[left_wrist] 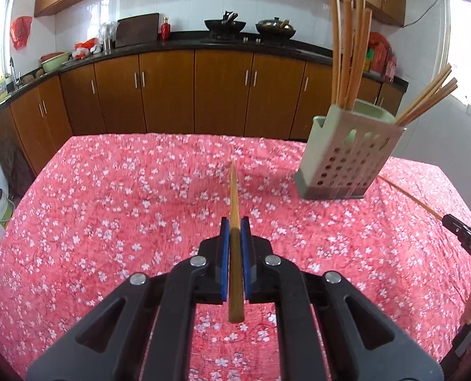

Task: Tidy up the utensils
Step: 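Lift both chopsticks upright over the utensil holder with both grippers, then lower the chopsticks into the holder and open both grippers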

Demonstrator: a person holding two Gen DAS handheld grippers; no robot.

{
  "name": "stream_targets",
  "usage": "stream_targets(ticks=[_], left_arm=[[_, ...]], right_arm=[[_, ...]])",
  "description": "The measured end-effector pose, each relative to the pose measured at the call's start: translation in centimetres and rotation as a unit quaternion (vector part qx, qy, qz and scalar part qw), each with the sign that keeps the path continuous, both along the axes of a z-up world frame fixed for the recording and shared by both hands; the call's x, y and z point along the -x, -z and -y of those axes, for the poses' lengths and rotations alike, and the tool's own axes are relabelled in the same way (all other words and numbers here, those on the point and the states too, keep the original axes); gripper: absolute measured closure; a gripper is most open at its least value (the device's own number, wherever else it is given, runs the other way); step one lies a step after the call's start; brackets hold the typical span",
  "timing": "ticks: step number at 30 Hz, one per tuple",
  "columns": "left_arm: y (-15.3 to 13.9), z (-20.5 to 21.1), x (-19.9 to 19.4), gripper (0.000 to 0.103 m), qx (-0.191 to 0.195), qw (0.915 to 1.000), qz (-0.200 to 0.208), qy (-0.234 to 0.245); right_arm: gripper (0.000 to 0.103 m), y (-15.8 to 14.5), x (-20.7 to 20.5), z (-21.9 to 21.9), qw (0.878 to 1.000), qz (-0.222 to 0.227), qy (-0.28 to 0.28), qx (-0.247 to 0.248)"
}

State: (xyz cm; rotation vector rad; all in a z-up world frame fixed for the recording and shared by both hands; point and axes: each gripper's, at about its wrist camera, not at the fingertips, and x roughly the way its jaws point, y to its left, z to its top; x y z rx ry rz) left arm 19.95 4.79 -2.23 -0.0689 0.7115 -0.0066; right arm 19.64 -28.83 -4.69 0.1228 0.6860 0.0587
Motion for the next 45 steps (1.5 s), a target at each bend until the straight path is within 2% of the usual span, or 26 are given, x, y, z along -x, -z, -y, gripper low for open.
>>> stream_targets(ticks=[5, 12, 21, 33, 39, 45], left_arm=[[-0.4, -0.2, 0.0, 0.095, -0.001, 1.0000, 0.007, 0.002], [-3.5, -0.4, 0.5, 0.095, 0.001, 0.9988, 0.050, 0.006], [-7.4, -0.1, 0.6, 0.095, 0.004, 0.9956, 0.092, 0.017], [-11.9, 1.6, 1.0, 0.095, 0.031, 0.9890, 0.132, 0.058], [-15.3, 3.6, 1.2, 0.095, 0.048, 0.9800, 0.174, 0.084], [-19.0, 6.0, 0.1, 0.095, 0.063, 0.9678, 0.231, 0.079]], right_arm=[[0.095, -0.5, -0.2, -0.2, 1.000, 0.005, -0.001, -0.001], [0.095, -4.6, 0.6, 0.8, 0.997, 0.076, 0.011, -0.030], [0.095, -8.5, 1.2, 1.1, 0.990, 0.138, 0.015, -0.040], [0.095, -13.4, 2.5, -0.9, 0.977, 0.206, -0.023, -0.058], [0.095, -16.1, 2.2, -1.8, 0.965, 0.243, -0.039, -0.086], [0.095, -18.9, 1.1, -2.9, 0.951, 0.291, -0.042, -0.100]])
